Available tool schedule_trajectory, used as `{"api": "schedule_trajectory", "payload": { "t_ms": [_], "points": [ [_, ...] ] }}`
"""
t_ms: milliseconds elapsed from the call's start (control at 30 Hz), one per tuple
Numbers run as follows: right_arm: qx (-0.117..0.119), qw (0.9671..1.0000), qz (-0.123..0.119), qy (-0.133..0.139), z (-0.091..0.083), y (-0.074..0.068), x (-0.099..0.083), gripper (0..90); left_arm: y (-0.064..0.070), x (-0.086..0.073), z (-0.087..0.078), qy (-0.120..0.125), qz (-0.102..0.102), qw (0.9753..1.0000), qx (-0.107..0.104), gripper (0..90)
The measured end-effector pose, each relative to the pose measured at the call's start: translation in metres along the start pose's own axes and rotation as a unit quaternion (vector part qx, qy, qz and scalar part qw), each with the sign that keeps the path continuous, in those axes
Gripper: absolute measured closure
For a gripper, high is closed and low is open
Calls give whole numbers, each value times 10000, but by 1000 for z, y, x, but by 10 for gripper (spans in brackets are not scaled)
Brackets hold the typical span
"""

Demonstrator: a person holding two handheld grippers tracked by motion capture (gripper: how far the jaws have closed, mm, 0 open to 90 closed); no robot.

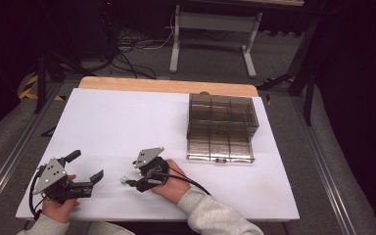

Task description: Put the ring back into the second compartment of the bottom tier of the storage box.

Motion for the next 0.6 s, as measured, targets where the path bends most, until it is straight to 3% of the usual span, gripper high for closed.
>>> {"api": "schedule_trajectory", "payload": {
  "t_ms": [600],
  "points": [
    [140,9995,-155,-244,20,-9,4,496,0,0,0,13,7,10000,-8,3]
  ]
}}
Point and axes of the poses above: each handheld gripper's, and its own axes: z roughly forward along the jaws, x roughly out of its top, y roughly to its right, the point moved 1 cm from there along z, roughly forward along the jaws, and after that the axes turned 14 degrees about z, right-handed, at the moved point
